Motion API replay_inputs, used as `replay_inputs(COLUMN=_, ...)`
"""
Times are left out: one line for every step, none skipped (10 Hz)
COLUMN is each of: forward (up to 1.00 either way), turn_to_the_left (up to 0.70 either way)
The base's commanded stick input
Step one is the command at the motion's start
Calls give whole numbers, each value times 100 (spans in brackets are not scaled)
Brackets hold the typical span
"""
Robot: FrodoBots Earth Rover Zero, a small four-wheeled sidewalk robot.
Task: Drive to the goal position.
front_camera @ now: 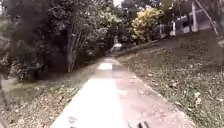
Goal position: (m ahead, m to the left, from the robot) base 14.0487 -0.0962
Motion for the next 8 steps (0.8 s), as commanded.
replay_inputs(forward=70, turn_to_the_left=0)
replay_inputs(forward=70, turn_to_the_left=0)
replay_inputs(forward=70, turn_to_the_left=0)
replay_inputs(forward=70, turn_to_the_left=0)
replay_inputs(forward=70, turn_to_the_left=-9)
replay_inputs(forward=70, turn_to_the_left=-33)
replay_inputs(forward=70, turn_to_the_left=-11)
replay_inputs(forward=70, turn_to_the_left=0)
